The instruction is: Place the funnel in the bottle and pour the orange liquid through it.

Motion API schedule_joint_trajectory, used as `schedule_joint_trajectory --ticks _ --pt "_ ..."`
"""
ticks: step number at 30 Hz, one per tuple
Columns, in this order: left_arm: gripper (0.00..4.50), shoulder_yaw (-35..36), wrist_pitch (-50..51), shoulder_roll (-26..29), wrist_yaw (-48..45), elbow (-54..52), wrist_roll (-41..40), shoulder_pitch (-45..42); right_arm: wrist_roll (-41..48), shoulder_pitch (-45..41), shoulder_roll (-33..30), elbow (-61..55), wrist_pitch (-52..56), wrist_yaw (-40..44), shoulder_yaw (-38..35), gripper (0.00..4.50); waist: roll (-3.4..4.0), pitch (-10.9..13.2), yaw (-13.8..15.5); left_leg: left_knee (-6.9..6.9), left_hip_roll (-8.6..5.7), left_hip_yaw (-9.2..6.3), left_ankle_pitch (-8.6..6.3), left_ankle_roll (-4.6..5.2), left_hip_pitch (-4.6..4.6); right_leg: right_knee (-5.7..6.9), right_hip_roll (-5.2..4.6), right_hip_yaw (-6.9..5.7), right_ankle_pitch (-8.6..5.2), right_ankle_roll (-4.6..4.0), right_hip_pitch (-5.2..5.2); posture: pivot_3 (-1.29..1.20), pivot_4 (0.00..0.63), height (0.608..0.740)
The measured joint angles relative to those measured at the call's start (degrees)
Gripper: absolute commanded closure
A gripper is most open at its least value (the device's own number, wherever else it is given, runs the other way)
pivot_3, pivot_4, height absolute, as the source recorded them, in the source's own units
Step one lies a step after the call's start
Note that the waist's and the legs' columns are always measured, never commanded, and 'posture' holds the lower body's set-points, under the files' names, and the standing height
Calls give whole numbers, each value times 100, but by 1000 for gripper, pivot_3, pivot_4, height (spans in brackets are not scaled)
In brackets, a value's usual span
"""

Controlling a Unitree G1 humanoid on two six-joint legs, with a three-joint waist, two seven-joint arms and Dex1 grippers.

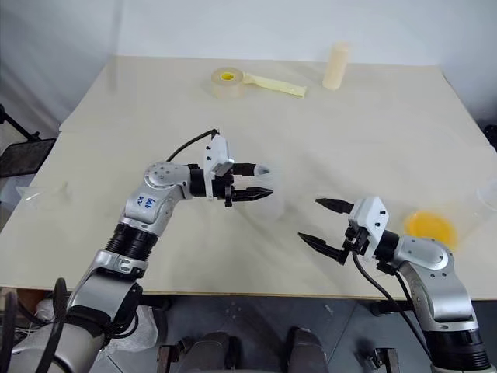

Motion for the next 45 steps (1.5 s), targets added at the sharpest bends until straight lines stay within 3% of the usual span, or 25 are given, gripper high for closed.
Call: schedule_joint_trajectory --ticks 13,20,41,45 --pt "2207 52 -105 -105 77 307 81 -115 -104 72 41 -2 -92 -200 4 0 -2 -2 -4 6 0 -2 1 2 2 4 -1 0 0 0 4 0 150 740" --pt "34 135 423 8 300 216 90 -101 -104 49 41 -11 -93 -229 4 0 -1 -2 -16 7 0 0 1 2 0 7 -1 1 0 0 0 0 150 740" --pt "34 1113 2114 1155 529 -1544 -436 651 -101 -251 -56 107 -86 30 5 0 -1 -3 -16 7 1 -6 1 2 1 13 -2 5 0 0 -1 0 150 740" --pt "34 2127 2643 1914 698 -2499 -938 1685 -74 -419 -138 273 -60 200 10 0 1 -4 -184 -18 21 -24 -1 -1 16 17 2 7 -1 -2 -16 0 150 740"
